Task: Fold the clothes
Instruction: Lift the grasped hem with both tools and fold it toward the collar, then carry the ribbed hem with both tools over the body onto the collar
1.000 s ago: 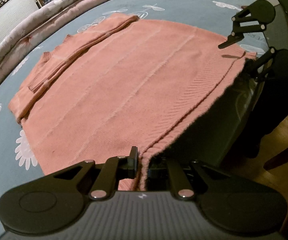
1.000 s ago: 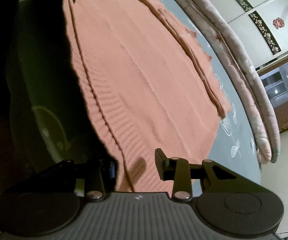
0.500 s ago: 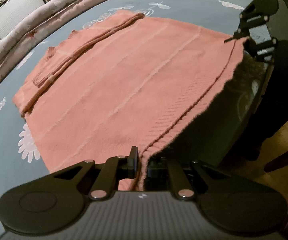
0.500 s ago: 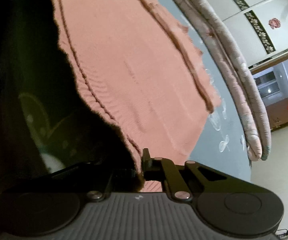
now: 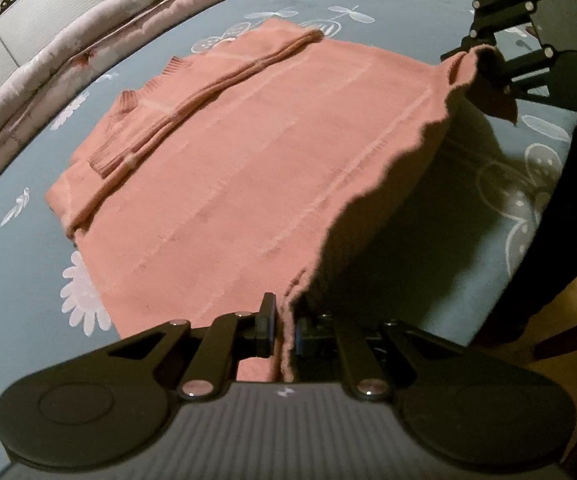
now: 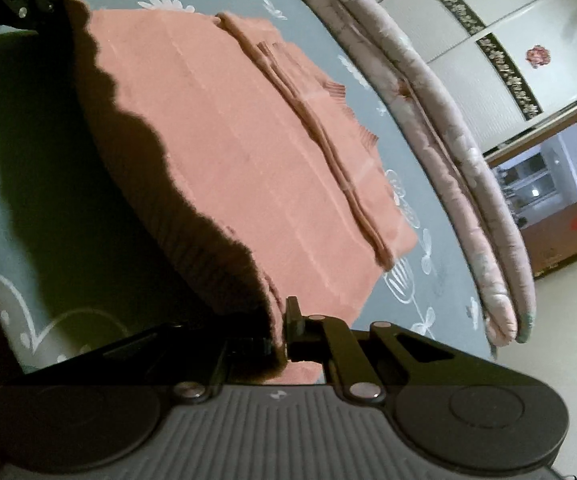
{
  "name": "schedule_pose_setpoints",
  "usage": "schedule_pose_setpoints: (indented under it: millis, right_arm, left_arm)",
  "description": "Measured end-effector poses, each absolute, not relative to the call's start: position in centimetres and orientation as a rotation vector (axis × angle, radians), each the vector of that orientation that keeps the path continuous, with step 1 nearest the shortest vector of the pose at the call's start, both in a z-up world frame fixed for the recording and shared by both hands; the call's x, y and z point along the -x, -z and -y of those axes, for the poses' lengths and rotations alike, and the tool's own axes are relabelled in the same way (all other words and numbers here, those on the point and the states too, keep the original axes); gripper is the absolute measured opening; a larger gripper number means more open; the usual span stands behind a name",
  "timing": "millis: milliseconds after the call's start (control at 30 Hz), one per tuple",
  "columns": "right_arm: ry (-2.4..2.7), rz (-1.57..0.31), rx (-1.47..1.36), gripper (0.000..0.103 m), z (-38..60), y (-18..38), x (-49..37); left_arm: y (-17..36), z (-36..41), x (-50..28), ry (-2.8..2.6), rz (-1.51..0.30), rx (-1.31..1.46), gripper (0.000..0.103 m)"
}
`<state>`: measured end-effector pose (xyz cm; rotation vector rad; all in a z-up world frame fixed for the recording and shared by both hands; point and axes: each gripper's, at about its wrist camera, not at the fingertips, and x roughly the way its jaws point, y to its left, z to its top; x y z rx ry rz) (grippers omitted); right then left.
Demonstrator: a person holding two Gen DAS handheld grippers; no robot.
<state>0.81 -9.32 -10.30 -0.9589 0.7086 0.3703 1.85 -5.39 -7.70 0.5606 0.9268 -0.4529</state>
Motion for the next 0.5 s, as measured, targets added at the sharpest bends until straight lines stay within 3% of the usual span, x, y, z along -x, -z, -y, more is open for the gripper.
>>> schedule_pose_setpoints:
  millis: [500]
  right_arm:
    - [-0.499, -0.831, 0.889, 0.008, 10.3, 8.6, -5.7]
  left_arm:
    - [6.6, 5.2, -6.0, 0.479, -0.971, -0.622, 0.006]
